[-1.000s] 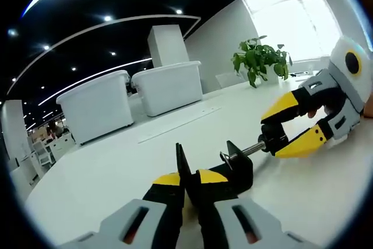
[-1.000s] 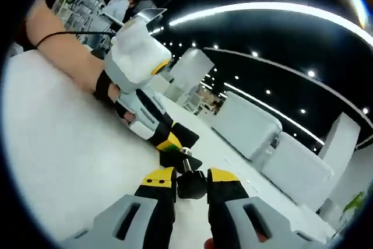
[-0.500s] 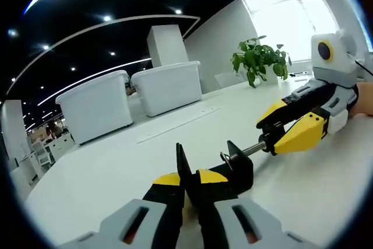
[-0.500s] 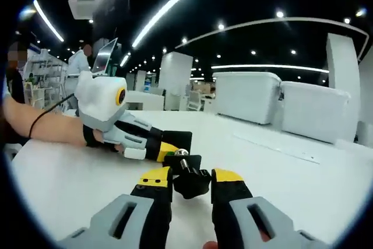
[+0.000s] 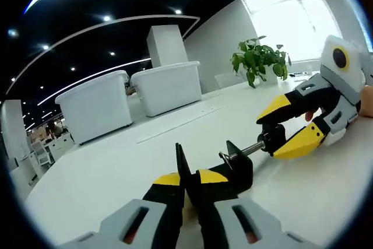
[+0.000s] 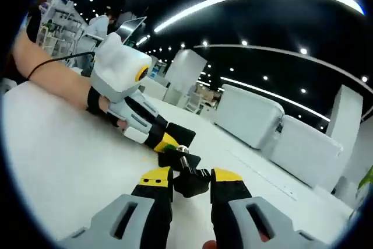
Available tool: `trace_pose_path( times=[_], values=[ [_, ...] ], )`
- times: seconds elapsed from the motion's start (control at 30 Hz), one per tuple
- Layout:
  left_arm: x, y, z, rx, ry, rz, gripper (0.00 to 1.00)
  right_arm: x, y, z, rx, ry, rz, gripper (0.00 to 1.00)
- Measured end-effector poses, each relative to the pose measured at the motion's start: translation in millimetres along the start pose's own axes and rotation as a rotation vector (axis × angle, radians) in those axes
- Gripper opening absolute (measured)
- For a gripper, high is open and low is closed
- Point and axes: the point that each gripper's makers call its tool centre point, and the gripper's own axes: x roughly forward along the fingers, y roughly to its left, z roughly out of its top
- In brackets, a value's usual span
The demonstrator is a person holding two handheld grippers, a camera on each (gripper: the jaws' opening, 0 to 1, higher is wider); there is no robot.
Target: Clamp the fixed fixture on the desktop, loosen the retaining clip, secure it to the edge of the desk, and tighten the retaining clip.
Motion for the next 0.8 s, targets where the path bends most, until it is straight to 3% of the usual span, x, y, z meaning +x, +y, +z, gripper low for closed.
trace_pose_path(
  times=[0.1, 0.27, 0.33, 0.57, 0.8],
  values=[
    [-2.5, -2.9, 0.4, 0.000, 0.000, -0.001, 0.08, -2.1, 0.8, 2.3, 0.024, 0.007, 0.002, 0.25],
    [-12.1, -10.0, -0.1, 0.001, -0.003, -0.006, 0.08, -8.3, -10.8, 4.7, 0.247, -0.021, -0.032, 0.25],
    [-13.0, -11.0, -0.1, 0.001, -0.002, -0.005, 0.08, -9.2, -13.2, 5.3, 0.293, -0.027, -0.031, 0.28],
    [-10.0, -10.0, -0.2, 0.000, -0.001, -0.004, 0.08, -4.6, -1.2, -4.8, 0.294, 0.031, 0.001, 0.27],
    [-6.5, -8.2, 0.0, 0.001, -0.001, -0.002, 0.08, -5.4, 3.9, -2.7, 0.251, 0.011, 0.014, 0.21]
  ],
)
